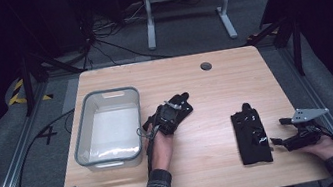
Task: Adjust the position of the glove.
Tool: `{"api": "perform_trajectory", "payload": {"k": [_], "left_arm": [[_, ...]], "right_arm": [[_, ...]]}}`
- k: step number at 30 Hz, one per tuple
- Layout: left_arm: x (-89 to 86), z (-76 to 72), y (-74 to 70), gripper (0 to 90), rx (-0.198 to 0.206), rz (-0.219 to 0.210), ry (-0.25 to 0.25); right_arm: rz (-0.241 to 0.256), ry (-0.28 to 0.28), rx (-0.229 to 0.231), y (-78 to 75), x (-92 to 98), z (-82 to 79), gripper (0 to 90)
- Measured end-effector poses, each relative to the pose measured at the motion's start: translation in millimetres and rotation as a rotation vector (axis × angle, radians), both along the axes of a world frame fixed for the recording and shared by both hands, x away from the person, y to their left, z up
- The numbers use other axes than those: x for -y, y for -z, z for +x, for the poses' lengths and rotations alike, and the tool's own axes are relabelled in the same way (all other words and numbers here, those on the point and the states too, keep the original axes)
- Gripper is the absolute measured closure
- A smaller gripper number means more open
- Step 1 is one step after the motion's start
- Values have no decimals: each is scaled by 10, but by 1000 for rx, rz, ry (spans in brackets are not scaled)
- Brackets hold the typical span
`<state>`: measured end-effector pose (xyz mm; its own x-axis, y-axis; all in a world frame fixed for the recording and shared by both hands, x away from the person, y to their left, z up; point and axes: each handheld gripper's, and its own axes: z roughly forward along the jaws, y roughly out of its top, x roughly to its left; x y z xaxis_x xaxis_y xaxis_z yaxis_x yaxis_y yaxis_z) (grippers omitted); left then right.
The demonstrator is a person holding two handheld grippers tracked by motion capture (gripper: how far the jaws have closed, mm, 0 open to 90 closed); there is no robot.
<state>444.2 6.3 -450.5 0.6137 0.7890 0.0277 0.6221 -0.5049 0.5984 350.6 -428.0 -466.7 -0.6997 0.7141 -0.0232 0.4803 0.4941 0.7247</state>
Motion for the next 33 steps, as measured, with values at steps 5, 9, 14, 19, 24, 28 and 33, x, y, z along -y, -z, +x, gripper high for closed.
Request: {"api": "perform_trajectory", "payload": {"k": [5,9,14,19,24,28,33], "left_arm": [[49,-56,-3,899,-17,-17,37],[92,-104,1,899,-26,-35,60],[158,-170,7,899,-44,-68,107],[251,-234,17,899,-64,-105,148],[354,-286,17,899,-76,-114,194],[441,-338,22,899,-88,-129,231],[557,-409,24,900,-105,-145,284]], "right_arm": [[0,0,0,0,0,0,105],[0,0,2,0,0,1,105],[0,0,0,0,0,0,105],[0,0,2,1,1,1,105],[0,0,2,0,1,1,105],[0,0,2,0,1,1,105],[0,0,2,1,1,1,105]]}}
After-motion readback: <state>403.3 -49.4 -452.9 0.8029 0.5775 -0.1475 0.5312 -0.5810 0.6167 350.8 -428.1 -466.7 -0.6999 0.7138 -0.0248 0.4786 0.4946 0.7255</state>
